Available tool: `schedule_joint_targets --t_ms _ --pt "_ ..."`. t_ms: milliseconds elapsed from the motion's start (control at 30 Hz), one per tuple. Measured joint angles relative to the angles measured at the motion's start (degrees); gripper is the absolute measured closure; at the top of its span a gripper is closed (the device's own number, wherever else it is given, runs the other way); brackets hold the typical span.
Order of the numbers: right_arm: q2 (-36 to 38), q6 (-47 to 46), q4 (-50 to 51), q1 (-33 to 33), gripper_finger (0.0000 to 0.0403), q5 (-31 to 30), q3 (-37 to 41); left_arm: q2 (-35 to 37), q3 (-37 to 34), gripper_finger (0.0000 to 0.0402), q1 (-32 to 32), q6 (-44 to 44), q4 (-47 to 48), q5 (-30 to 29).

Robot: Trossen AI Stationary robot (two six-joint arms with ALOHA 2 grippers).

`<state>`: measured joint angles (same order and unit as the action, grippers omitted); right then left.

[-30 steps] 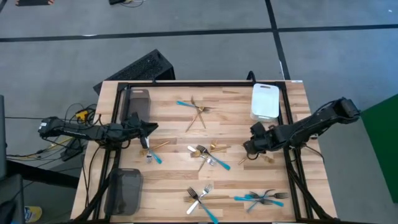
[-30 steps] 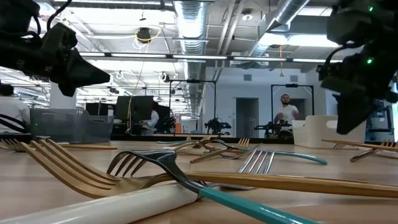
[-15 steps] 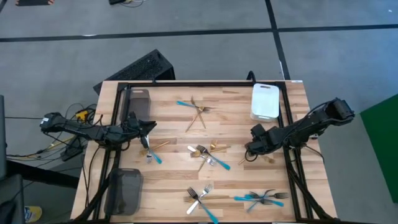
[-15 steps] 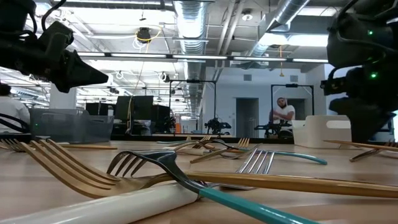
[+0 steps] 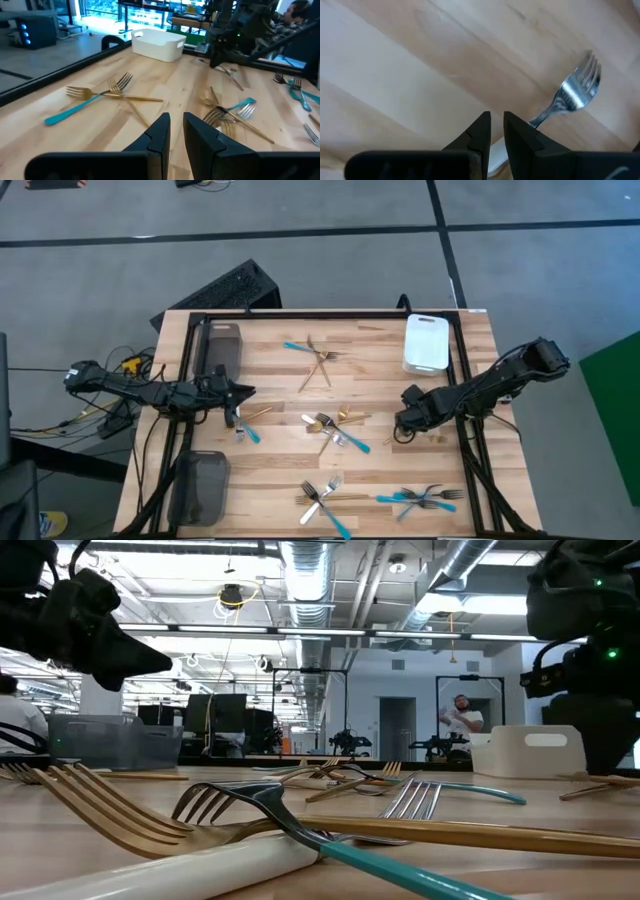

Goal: Sort silverware by color (type)
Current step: Put the white fork into the white bin

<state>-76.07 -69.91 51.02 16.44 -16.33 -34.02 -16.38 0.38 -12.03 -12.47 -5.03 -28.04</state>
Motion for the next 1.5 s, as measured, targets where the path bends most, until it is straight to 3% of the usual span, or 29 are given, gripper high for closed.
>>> schedule_joint_targets --t_ms 133,300,467,633,833,967,1133,1333,1500 --pt "0.0 3.8 0.0 -1.0 0.0319 -0.2 -0.7 0.0 0.0 0.0358 0.0 4.4 -2.6 6.0" --pt "0.0 7.4 0.0 -3.3 0.0273 -1.2 -2.0 0.0 0.0 0.0341 0.0 7.3 -7.1 10.3" --pt "0.0 4.9 2.6 -6.8 0.0225 -1.0 -2.0 -1.1 0.0 0.0311 0.0 6.9 -6.9 6.5" --pt "0.4 3.0 7.6 -5.8 0.0209 0.1 -2.5 -3.5 0.0 0.0287 0.0 5.0 -6.9 3.3" --pt "0.4 5.2 8.8 -2.9 0.0208 2.0 -4.3 -5.5 0.0 0.0283 0.0 3.5 -7.1 -8.6" --pt "0.4 1.3 9.3 -1.5 0.0208 0.8 -2.9 -6.0 0.0 0.0283 0.0 3.3 -9.3 -10.1" --pt "0.4 -2.9 3.2 -3.8 0.0208 1.9 2.4 -6.1 0.0 0.0283 0.0 5.6 -13.8 -10.3" --pt "0.6 -0.6 -1.2 -7.0 0.0212 3.3 4.6 -6.1 0.0 0.0283 0.0 7.4 -16.3 -10.2" --pt "0.6 4.0 -3.5 -9.3 0.0259 6.4 4.0 -6.1 0.0 0.0283 0.0 4.6 -14.2 -16.8"
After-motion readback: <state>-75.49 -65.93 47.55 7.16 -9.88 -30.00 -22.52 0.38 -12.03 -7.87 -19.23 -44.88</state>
